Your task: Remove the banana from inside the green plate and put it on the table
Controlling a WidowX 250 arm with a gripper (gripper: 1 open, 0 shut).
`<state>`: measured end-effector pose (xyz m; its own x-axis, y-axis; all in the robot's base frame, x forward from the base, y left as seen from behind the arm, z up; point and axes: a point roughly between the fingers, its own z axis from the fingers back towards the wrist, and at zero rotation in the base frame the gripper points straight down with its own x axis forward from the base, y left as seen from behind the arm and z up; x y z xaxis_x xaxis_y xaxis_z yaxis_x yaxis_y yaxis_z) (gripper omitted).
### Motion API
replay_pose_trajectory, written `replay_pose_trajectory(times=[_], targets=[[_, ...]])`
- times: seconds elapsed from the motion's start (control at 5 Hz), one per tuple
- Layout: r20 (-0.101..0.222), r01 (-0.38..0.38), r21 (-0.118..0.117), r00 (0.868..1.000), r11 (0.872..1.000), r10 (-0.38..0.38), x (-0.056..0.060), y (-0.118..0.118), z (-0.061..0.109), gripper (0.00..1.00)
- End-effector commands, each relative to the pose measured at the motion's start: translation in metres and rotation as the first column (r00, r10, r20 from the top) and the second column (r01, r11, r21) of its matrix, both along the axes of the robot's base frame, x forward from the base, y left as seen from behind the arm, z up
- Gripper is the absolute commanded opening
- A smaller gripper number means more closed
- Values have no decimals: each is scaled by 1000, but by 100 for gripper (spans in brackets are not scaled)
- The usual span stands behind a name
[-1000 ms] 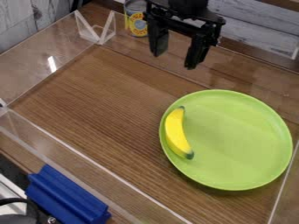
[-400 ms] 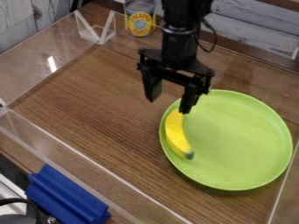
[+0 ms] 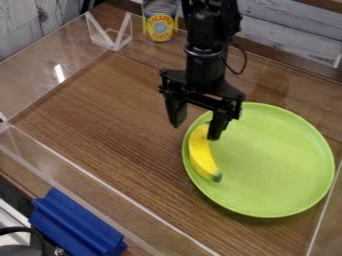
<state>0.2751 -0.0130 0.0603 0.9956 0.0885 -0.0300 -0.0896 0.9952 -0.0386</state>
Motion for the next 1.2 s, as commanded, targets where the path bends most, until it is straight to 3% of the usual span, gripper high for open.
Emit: replay_pose_trajectory(times=[0.0, 0.6, 0.8, 1.0], targets=[[39, 1, -3, 999, 1000, -1, 5, -3, 1, 100], [47, -6, -12, 999, 1000, 6, 11, -6, -18, 100], [48, 1, -13, 999, 1000, 0, 12, -6, -20, 0], [45, 9, -11, 999, 1000, -8, 13, -5, -20, 0]])
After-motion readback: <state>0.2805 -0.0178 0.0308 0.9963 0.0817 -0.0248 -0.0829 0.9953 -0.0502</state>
